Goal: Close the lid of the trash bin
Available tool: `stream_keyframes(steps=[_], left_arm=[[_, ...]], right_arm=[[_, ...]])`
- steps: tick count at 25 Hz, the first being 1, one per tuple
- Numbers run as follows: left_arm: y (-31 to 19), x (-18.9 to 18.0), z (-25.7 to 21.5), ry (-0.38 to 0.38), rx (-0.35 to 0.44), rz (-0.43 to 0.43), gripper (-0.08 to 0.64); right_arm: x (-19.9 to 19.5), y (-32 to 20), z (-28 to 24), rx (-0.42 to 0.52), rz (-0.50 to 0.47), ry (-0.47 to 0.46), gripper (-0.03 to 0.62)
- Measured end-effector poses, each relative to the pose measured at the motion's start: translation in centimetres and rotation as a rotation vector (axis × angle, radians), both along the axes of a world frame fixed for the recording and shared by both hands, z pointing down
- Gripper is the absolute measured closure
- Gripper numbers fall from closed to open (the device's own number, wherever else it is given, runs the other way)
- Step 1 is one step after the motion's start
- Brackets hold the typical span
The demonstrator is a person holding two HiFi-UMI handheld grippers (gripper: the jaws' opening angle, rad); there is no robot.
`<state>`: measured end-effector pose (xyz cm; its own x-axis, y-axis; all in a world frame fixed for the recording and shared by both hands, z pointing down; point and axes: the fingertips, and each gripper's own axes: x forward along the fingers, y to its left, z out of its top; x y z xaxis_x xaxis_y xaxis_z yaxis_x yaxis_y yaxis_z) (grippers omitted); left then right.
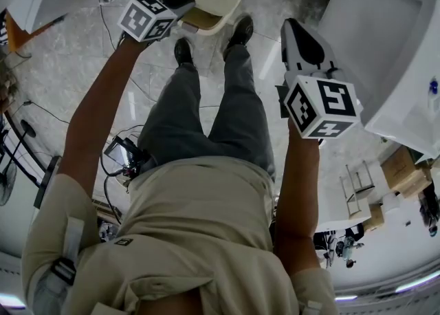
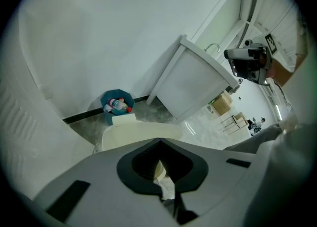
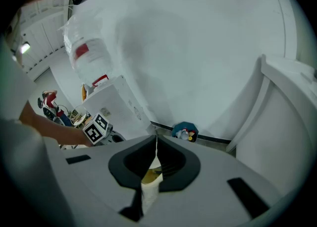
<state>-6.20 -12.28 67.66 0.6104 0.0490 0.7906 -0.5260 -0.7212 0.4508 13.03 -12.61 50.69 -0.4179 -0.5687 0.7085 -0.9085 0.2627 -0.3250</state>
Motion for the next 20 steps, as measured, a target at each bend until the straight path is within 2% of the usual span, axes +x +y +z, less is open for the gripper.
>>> stream_keyframes(steps=[13,20], left_arm=[[5.9,-3.1,5.8,-0.097,-0.136,0.062,0.546],[9.0,-4.5,11.0,-0.167,-0.235,0.041,0.545]], right_arm=[[-1.8,-0.1,2.3,-0.035,-0.028,0.013,0.566],[-1.8,0.2,3.5,-0.053,-0.035,0.025,0.566]])
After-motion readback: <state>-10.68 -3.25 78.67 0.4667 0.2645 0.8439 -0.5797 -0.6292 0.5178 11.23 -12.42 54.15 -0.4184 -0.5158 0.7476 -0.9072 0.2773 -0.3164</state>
